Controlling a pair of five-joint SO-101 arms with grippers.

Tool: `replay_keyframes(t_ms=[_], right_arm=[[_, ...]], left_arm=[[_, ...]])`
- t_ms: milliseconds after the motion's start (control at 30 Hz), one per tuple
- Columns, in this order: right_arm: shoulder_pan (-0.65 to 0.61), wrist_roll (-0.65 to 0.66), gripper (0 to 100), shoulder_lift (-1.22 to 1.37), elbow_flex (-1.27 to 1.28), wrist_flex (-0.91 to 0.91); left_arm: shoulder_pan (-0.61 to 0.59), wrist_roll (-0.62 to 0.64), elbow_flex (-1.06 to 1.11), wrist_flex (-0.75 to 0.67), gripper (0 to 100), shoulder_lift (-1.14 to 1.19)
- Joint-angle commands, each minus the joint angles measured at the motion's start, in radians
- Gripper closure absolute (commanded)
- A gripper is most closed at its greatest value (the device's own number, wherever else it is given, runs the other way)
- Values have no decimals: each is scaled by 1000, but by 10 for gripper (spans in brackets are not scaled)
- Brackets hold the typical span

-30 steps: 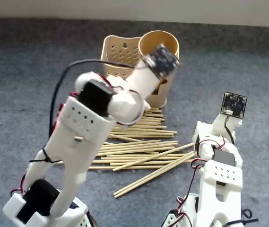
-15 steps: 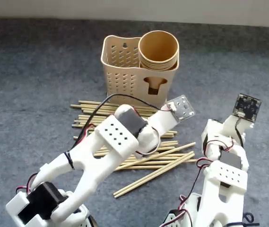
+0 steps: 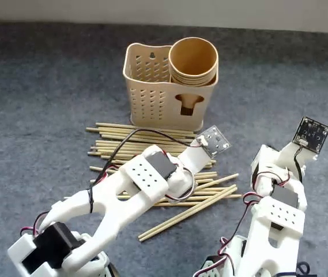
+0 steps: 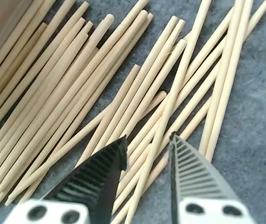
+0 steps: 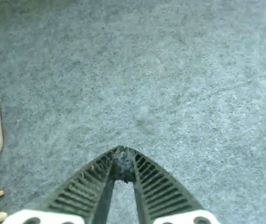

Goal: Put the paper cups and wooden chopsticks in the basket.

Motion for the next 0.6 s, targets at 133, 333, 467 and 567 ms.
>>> replay_keyframes(t_ms=[133,333,467,567], right_arm=[[5,-8,985,-19,-15,-27],[5,-8,985,-19,-15,-27],[5,-8,985,-19,-15,-27],[5,-8,985,-19,-15,-27]], left_arm=[[16,11,61,-104,839,-30],[18,11,67,-129,841,7],[18,11,-2,-130,842,130],[18,12,-42,-130,843,189]])
